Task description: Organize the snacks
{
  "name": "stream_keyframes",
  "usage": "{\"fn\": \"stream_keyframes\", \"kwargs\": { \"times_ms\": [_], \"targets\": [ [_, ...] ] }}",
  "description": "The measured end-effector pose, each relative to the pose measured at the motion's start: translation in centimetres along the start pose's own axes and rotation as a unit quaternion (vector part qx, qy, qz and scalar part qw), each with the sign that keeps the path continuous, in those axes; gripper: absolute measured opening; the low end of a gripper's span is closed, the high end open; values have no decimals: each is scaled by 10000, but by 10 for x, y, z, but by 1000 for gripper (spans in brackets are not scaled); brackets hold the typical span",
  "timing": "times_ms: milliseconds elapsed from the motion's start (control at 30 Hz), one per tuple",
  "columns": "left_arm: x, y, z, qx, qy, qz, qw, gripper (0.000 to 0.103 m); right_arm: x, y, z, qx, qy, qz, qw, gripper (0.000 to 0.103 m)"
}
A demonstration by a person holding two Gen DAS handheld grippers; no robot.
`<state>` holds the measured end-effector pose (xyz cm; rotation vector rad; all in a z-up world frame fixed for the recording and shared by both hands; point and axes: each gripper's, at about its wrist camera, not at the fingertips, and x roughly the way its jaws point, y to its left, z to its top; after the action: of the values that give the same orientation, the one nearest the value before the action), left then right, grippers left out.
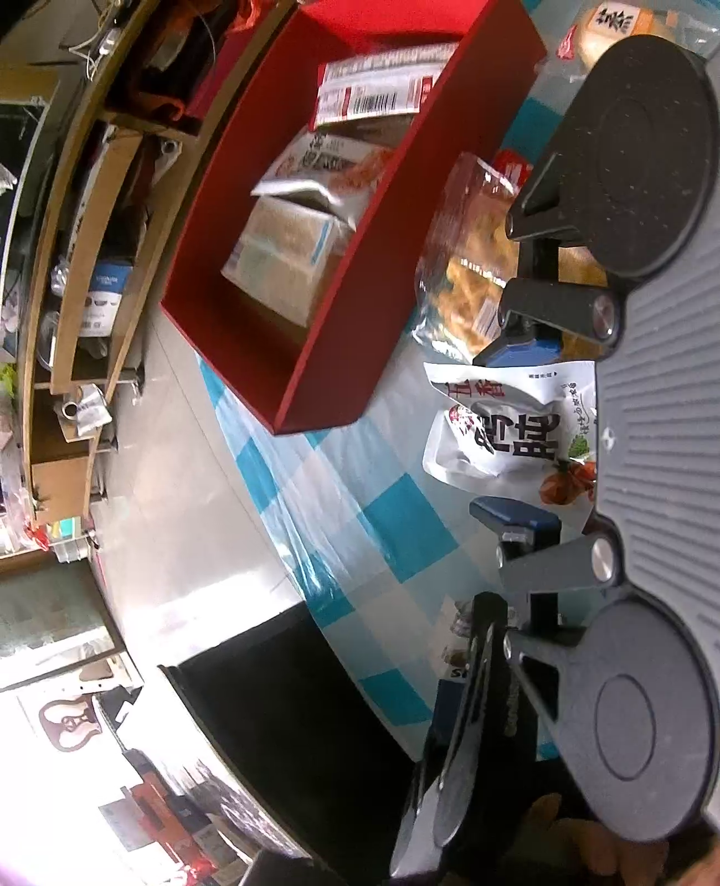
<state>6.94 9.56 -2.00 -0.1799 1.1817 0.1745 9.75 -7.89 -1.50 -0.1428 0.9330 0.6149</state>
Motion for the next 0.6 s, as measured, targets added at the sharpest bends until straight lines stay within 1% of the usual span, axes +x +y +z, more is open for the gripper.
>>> {"fn": "stream_keyframes", "kwargs": {
  "times_ms": [133, 367, 600],
  "targets": [
    [2, -10, 0, 82, 5, 4, 10000, 64, -11, -7, 0, 120, -136, -18, 9998, 48],
    [-9, -26, 2, 187, -156, -124, 9996, 64, -30, -19, 0, 245, -346, -67, 9991, 48],
    [-24, -47, 7, 379, -450, -136, 9982, 64, -41, -29, -2, 324, -467, -154, 9983, 48]
  ]
}}
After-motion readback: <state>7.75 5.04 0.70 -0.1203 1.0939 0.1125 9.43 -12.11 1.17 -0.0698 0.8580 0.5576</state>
